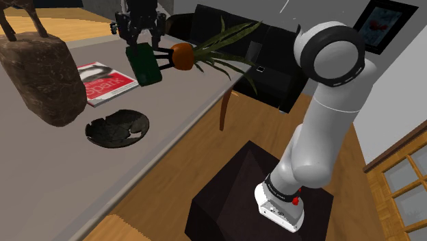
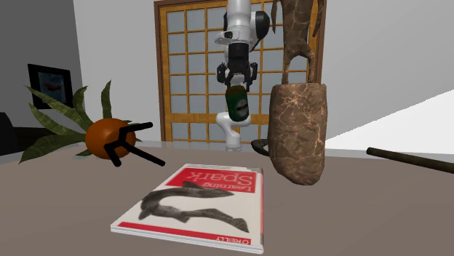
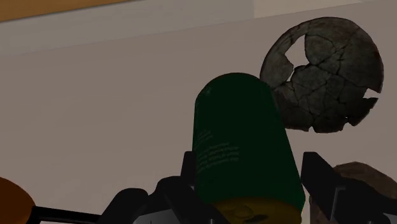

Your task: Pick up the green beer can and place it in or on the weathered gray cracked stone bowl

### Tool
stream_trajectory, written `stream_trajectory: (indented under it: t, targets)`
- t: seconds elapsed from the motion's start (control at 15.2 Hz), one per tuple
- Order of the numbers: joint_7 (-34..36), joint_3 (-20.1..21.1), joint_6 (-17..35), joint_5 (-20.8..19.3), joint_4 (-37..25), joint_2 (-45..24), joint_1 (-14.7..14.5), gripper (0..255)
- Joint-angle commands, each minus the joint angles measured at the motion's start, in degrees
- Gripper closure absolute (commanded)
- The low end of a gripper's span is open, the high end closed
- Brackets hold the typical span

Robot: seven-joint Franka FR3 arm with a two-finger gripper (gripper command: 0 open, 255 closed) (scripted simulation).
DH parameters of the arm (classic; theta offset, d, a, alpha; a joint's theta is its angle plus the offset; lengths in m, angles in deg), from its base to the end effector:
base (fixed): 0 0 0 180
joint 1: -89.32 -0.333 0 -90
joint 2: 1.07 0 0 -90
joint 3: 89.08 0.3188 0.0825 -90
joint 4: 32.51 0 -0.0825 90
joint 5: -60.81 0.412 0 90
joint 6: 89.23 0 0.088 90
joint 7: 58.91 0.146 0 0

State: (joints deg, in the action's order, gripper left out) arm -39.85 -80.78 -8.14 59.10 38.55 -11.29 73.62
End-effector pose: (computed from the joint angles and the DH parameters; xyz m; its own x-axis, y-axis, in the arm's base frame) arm 0.5715 0.2394 0.6308 0.9969 0.0793 -0.0002 0.0793 -0.9968 0.0042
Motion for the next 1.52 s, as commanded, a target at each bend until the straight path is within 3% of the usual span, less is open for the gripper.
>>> stream_trajectory:
  t: [0.0,0.66,1.45]
  targets:
    - [2.58,1.00,-0.29,-0.14,0.00,0.30,-1.53,255]
    - [15.25,5.88,-4.87,-2.32,-9.63,-5.10,-10.33,255]
    - [14.72,5.58,7.20,-0.83,7.85,0.46,-8.92,255]
